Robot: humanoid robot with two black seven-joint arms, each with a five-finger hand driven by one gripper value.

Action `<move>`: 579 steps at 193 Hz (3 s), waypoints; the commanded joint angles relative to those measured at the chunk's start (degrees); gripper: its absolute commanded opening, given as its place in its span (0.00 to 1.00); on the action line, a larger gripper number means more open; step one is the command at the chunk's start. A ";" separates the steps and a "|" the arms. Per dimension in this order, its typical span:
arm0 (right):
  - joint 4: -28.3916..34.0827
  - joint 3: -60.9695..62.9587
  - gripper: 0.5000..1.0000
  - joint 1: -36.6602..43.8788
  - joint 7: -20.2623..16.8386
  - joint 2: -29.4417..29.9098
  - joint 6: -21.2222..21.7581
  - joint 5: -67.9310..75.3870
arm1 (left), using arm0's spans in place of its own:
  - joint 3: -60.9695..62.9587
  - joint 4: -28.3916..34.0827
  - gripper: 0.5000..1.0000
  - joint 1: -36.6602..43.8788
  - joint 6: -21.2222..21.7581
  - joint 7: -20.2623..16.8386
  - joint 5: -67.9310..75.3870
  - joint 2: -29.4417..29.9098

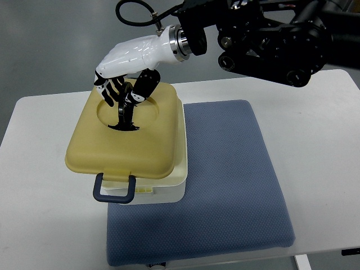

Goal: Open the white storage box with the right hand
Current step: 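Lift the yellow lid off the box with the right hand, then lower the held lid onto the mat beside the box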

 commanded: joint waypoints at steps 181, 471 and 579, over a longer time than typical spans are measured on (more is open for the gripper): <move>-2.90 -9.73 0.00 6.27 -0.58 -25.64 18.53 -6.99 | 0.09 -0.89 1.00 0.01 -0.08 0.08 0.09 0.00; -11.43 -16.06 0.00 -14.92 -0.67 -9.91 1.83 -7.43 | 0.00 -0.80 1.00 0.01 0.01 0.08 0.09 0.00; -11.87 -11.93 0.84 -18.52 -0.76 -9.29 2.97 -7.34 | 0.00 -0.89 1.00 0.01 0.01 0.08 0.09 0.00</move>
